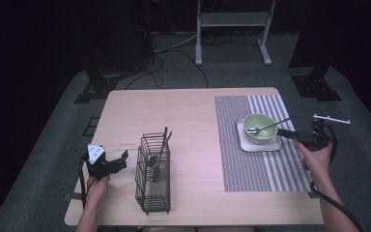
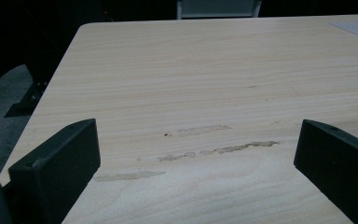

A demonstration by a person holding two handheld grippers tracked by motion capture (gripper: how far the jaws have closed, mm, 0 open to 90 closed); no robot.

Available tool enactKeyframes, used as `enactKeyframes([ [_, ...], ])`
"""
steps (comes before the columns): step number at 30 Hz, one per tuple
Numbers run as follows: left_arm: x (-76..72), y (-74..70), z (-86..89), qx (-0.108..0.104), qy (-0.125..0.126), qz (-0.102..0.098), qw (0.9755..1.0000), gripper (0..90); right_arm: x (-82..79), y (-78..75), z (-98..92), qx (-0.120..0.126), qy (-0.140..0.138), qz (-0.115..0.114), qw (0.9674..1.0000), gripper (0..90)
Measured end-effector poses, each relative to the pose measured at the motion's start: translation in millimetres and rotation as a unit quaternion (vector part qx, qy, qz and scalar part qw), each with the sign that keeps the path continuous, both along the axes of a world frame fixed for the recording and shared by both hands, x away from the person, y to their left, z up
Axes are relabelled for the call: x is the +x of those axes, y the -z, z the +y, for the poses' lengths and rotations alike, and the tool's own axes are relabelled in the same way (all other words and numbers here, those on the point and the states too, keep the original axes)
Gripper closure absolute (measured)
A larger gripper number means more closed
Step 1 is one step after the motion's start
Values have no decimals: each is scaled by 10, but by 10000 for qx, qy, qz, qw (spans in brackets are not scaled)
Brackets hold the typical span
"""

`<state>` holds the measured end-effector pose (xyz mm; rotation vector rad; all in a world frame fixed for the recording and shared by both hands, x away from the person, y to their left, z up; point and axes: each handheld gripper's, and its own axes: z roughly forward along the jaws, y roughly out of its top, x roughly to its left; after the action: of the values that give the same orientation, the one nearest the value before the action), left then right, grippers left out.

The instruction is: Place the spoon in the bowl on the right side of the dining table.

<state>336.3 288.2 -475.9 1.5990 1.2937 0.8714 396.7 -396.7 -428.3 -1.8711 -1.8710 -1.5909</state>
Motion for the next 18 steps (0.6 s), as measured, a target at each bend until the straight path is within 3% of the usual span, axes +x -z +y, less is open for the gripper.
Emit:
enactKeyframes([
  [18,0,0,-3,6,3,-1,10000,0,-153,34,136,-86,-290,-56,9995,359],
])
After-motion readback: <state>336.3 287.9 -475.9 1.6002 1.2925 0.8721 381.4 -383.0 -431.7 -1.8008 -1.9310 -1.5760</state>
